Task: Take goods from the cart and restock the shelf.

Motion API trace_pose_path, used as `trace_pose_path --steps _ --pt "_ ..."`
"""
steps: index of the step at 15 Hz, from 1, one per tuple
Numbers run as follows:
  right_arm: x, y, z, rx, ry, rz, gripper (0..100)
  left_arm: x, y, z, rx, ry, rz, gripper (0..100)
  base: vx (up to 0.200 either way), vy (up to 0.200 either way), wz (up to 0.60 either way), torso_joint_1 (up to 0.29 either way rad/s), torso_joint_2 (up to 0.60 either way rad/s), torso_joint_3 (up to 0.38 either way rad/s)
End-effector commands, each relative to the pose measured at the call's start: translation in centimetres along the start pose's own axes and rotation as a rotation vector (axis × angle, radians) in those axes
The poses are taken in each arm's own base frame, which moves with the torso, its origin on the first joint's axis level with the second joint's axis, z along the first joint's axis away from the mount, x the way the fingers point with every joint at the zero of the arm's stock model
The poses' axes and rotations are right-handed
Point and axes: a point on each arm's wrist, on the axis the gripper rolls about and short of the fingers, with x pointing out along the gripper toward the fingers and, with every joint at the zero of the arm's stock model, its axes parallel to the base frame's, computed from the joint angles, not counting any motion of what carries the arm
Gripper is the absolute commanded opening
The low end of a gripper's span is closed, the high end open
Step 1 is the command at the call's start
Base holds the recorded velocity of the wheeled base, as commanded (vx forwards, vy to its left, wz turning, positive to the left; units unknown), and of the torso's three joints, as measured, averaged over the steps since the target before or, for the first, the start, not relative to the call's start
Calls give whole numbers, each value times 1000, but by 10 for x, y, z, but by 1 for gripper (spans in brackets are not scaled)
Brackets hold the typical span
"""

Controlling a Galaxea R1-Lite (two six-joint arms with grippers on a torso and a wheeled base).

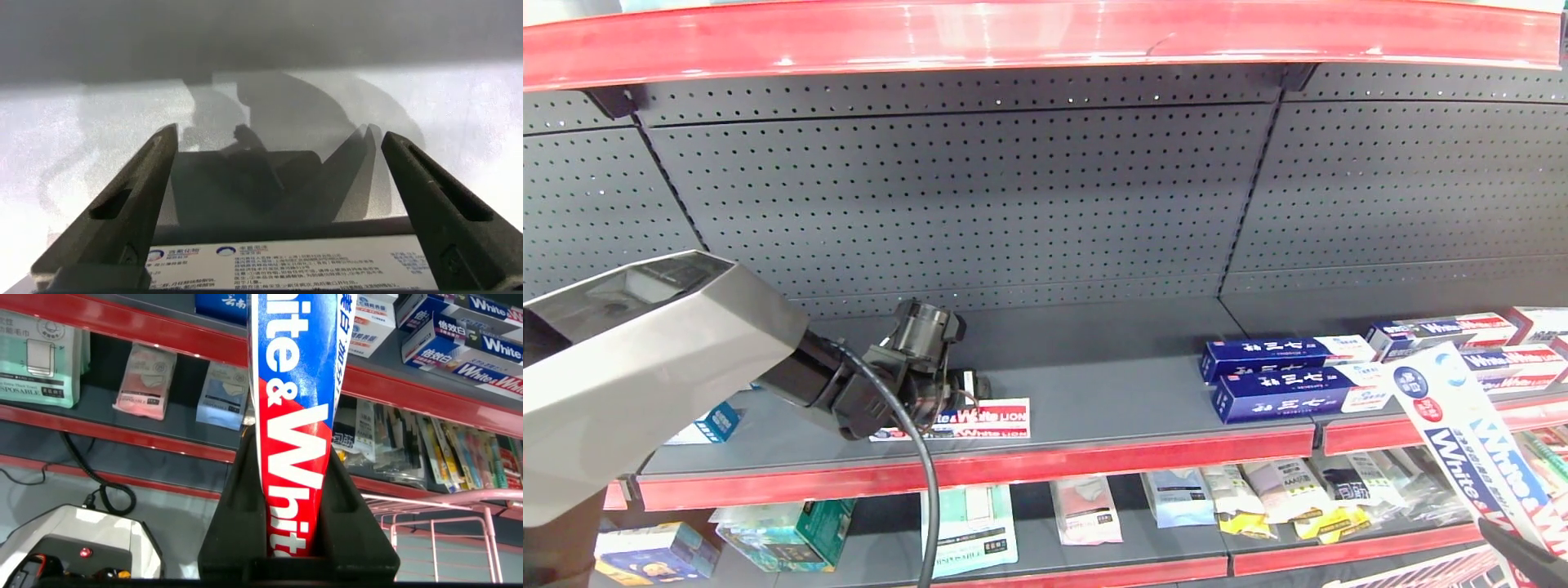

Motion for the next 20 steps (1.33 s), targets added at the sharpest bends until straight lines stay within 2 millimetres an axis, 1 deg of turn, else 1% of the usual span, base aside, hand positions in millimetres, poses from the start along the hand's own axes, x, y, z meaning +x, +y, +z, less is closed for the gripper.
trace_pose_path --steps 1,5,9,16,18,20 --pt "0 0 0 0 -1 1 0 -2 0 0 0 0 -4 100 0 0 0 0 0 0" --pt "0 0 0 -1 1 1 0 -1 2 -3 1 10 -4 100 0 0 0 0 0 0" --pt "0 1 -2 -1 7 2 0 -3 -2 4 -3 -15 -49 100 0 0 0 0 0 0" --pt "0 1 -2 -2 8 3 0 -8 -5 14 -11 -42 -60 100 0 0 0 0 0 0" --pt "0 1 -2 -3 8 3 0 -13 -5 19 -14 -57 -67 100 0 0 0 0 0 0" --pt "0 1 -2 -9 6 5 0 -17 -4 18 -11 -35 -59 100 0 0 0 0 0 0"
